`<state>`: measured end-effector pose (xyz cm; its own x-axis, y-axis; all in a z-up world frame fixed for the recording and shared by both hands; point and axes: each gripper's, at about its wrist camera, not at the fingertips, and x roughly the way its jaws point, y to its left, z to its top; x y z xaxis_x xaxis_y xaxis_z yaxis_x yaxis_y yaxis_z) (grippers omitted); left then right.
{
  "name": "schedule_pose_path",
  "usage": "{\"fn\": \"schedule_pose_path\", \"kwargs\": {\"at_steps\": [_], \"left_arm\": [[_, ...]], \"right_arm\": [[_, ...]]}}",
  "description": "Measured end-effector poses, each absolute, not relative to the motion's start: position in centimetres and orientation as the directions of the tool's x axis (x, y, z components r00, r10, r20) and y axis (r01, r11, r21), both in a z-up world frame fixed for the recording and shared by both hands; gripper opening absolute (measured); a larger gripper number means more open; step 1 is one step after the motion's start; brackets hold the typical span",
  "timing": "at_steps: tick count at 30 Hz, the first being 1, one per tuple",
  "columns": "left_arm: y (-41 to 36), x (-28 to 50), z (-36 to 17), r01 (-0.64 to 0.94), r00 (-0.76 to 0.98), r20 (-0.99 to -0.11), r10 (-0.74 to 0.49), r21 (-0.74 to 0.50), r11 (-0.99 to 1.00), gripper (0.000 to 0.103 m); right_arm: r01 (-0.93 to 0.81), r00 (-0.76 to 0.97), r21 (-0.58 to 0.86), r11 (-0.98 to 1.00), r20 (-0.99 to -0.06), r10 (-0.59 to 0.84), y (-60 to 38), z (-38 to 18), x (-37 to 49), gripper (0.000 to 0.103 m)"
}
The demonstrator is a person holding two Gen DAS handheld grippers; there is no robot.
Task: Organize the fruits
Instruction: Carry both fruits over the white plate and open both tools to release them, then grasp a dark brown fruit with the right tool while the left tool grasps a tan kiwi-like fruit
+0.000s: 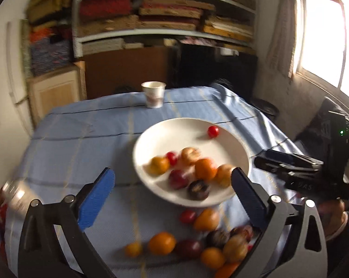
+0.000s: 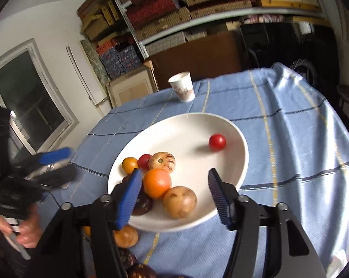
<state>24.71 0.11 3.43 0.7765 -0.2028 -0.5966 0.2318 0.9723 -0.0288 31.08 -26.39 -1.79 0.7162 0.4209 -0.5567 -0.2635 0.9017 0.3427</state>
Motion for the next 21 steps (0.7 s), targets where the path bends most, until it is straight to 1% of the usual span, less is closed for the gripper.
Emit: {"fn": "schedule_pose_path", "kwargs": {"at_steps": [1,4,6,7,11,13,15,18,21], "left_arm": [[0.9,23.7,2.9,0.209,0.78,-0.599,-0.181,-0.023,0.978,0.099],[2.7,21.5,0.8,0.157,0.778,-0.614,-0.136,-0.021,0.987,0.099],[4.1,20.4,-1.0,0.125,0.767,-0.629,-0.129,-0.05,0.991,0.099],[4.8,20.0,-1.7,0.119,0.758,-0.637,-0.14,-0.075,0.99,0.099],[7.2,19.6,-4.7,0.078,0.698,-0.681,-0.222,-0.237,0.968,0.099],[7.3,19.7,-5.1,0.085,0.679,-0.686,-0.261,-0.28,0.956,0.099],[6.7,19.5,-5.1,0.098,0.688,-0.681,-0.249,-0.253,0.962,0.099],[5.3,19.1,-5.0,0.099,0.707,-0.686,-0.171,-0.143,0.985,0.099],[4.5,19.0,-4.9,0.134,0.706,-0.687,-0.172,-0.109,0.985,0.099]], "right_arm": [[-0.264,0.72,0.331,0.906,-0.558,0.413,-26.5,-2.0,30.4,0.069],[-0.254,0.706,0.32,0.913,-0.584,0.401,-26.7,-3.2,28.4,0.07],[-0.242,0.699,0.31,0.92,-0.602,0.387,-26.9,-3.9,27.5,0.07],[-0.238,0.698,0.308,0.921,-0.606,0.383,-27.1,-4.2,26.8,0.07],[-0.223,0.685,0.33,0.917,-0.617,0.388,-28.0,-5.2,25.3,0.07],[-0.22,0.664,0.336,0.916,-0.636,0.393,-28.1,-6.0,24.7,0.07],[-0.226,0.635,0.316,0.922,-0.67,0.385,-27.7,-7.0,24.5,0.069],[-0.25,0.613,0.297,0.922,-0.689,0.388,-26.9,-7.5,24.2,0.064],[-0.285,0.615,0.238,0.929,-0.698,0.367,-25.8,-7.5,23.6,0.063]]}}
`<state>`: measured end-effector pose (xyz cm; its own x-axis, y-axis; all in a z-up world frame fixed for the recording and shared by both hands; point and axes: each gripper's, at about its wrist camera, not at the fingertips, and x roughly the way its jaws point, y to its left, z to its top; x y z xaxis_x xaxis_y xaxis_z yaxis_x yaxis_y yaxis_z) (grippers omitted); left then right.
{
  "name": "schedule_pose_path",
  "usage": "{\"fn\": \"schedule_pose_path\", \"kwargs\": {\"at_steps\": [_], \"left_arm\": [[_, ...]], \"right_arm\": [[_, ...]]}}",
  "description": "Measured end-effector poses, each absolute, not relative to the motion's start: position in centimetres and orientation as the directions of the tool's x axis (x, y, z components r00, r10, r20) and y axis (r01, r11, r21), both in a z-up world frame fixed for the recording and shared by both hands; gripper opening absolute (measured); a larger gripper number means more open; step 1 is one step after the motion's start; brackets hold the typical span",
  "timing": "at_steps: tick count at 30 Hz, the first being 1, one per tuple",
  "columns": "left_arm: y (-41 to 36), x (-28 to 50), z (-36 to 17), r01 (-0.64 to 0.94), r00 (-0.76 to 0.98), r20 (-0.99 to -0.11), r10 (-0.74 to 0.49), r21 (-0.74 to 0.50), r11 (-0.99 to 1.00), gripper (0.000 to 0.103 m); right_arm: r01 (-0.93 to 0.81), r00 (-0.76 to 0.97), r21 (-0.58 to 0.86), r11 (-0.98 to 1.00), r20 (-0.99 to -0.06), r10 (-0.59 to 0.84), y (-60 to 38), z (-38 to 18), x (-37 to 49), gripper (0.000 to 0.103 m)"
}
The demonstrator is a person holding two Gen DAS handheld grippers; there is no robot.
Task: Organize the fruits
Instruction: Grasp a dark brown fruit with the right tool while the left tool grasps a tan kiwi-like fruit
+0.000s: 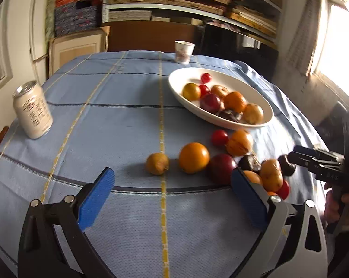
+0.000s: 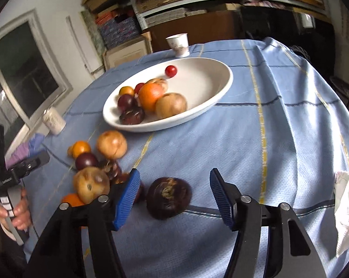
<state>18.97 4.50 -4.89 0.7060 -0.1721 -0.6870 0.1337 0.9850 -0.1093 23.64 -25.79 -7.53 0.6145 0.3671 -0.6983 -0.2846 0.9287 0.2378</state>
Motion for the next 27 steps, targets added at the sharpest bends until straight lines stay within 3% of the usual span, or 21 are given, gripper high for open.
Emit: {"fn": "schedule_pose_path", "kwargs": {"at_steps": [20,24,25,27], "left_arm": [[5.7,20.1,-5.7,0.085,0.674,-0.718,-0.171,-0.155,0.984,0.099],[6.5,20.6,-6.0,0.081,0.656,-0.725,-0.211,-0.21,0.974,0.098],[7.0,20.8,-6.0,0.074,0.658,-0.722,-0.214,-0.22,0.973,0.098],[7.4,21.3,-6.0,0.072,0.657,-0.727,-0.199,-0.202,0.977,0.088]], "right_arm": [[-0.323,0.558,0.16,0.933,-0.764,0.324,-24.5,-8.7,23.1,0.051],[-0.331,0.551,0.171,0.928,-0.764,0.337,-24.6,-8.8,23.1,0.046],[-0.327,0.55,0.176,0.928,-0.763,0.339,-24.7,-8.8,23.1,0.046],[-0.314,0.548,0.199,0.928,-0.76,0.348,-25.1,-8.7,23.3,0.046]]}}
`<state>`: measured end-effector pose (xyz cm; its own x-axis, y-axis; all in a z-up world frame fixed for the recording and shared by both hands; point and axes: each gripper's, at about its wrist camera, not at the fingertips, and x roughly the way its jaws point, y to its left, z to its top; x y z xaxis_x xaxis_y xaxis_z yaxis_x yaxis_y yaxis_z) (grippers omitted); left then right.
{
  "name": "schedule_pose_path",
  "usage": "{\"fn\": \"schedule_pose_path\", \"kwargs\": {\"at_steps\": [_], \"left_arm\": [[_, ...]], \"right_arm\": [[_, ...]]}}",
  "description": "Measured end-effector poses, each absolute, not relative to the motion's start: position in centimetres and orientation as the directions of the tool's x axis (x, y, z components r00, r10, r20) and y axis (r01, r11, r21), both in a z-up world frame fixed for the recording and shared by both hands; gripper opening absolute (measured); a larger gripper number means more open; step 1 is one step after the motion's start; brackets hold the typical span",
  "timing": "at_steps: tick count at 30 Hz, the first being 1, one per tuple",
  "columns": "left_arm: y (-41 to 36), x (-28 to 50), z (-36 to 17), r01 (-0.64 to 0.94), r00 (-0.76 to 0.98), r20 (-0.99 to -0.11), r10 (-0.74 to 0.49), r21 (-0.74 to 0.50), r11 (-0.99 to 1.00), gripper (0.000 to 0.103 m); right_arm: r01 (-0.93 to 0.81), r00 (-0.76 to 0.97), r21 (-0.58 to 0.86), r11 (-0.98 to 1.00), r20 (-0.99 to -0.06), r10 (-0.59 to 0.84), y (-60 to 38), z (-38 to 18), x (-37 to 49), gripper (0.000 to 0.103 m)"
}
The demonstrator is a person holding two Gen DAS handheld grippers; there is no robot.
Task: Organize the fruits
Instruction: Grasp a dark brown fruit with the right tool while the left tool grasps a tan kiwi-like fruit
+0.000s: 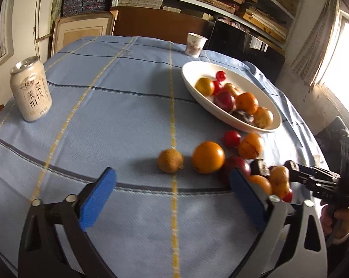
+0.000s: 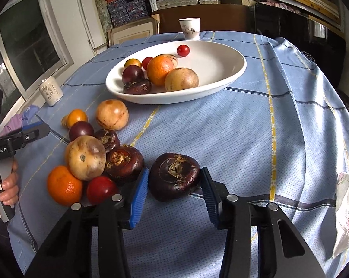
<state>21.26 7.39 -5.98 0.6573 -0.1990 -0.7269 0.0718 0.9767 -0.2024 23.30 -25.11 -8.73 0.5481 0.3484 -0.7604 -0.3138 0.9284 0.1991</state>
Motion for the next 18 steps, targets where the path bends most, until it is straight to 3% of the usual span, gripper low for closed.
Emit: {"fn": "schedule_pose_path", "kwargs": {"at_steps": [1,4,12,18], "left_arm": [[7.6,21.7,-6.1,0.072,0.65,-0.739,-0.179,-0.174,0.982,0.076],[8.4,23.0,-6.8,0.076,0.615,-0.768,-0.179,-0.167,0.983,0.062],[7.4,24.3,-7.4,0.164,0.585,-0.784,-0.207,-0.136,0.977,0.06],[5.8,25.2,-7.7,0.219,0.565,-0.802,-0.195,-0.082,0.972,0.045]], "right_arm": [[-0.304,0.547,0.217,0.928,-0.757,0.357,-25.5,-8.7,23.4,0.046],[-0.284,0.549,0.241,0.928,-0.753,0.363,-26.1,-8.7,23.5,0.046],[-0.283,0.55,0.237,0.929,-0.754,0.36,-26.0,-8.8,23.6,0.046],[-0.283,0.55,0.236,0.929,-0.754,0.359,-26.1,-8.8,23.5,0.046]]}}
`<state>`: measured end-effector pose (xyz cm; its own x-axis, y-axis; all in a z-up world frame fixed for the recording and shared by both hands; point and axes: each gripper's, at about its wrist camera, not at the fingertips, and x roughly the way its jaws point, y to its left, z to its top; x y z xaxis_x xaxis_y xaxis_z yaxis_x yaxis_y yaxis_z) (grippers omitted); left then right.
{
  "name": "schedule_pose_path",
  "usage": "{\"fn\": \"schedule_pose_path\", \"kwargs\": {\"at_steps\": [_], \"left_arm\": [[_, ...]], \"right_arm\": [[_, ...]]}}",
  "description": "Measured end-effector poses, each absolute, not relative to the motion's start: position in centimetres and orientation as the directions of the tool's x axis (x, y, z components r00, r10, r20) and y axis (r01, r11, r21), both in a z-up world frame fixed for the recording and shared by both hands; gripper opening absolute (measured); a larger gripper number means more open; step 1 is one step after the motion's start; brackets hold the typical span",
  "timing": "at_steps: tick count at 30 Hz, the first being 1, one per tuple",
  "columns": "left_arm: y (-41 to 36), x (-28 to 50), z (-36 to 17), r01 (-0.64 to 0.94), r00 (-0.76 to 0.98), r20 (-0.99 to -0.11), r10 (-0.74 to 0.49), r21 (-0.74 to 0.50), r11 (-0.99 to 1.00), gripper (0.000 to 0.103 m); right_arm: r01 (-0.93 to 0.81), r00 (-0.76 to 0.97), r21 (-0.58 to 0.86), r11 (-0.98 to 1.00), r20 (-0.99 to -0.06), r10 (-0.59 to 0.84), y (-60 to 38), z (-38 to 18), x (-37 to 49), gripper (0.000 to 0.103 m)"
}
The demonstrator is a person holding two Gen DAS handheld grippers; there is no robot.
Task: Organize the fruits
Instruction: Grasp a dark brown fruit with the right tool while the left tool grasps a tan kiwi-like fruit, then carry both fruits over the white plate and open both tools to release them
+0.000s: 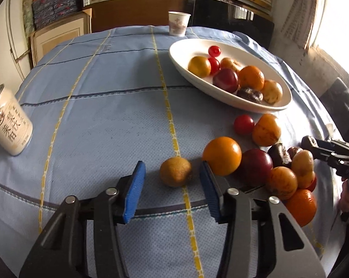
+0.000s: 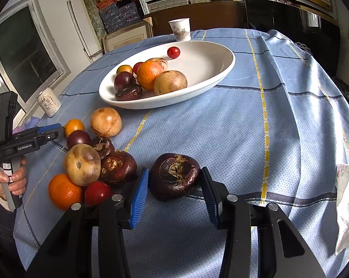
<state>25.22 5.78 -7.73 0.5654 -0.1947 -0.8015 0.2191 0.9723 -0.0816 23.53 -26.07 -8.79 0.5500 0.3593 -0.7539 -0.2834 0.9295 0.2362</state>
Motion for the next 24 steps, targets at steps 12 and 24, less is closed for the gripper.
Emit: {"fn": "schedule_pose_path", "kwargs": {"at_steps": [12,24], "left_arm": [[4.9,25.2,-8.1,0.244,0.564,-0.805,-0.184,-0.05,0.968,0.029],[4.5,23.5,-5.0,0.241,0.634,-0.746,-0.203,-0.059,0.969,0.029]], "right_arm": [[-0.284,0.548,0.242,0.928,-0.753,0.364,-26.1,-8.8,23.6,0.046],[-0.262,0.595,0.3,0.917,-0.698,0.398,-27.6,-7.9,23.7,0.046]]}}
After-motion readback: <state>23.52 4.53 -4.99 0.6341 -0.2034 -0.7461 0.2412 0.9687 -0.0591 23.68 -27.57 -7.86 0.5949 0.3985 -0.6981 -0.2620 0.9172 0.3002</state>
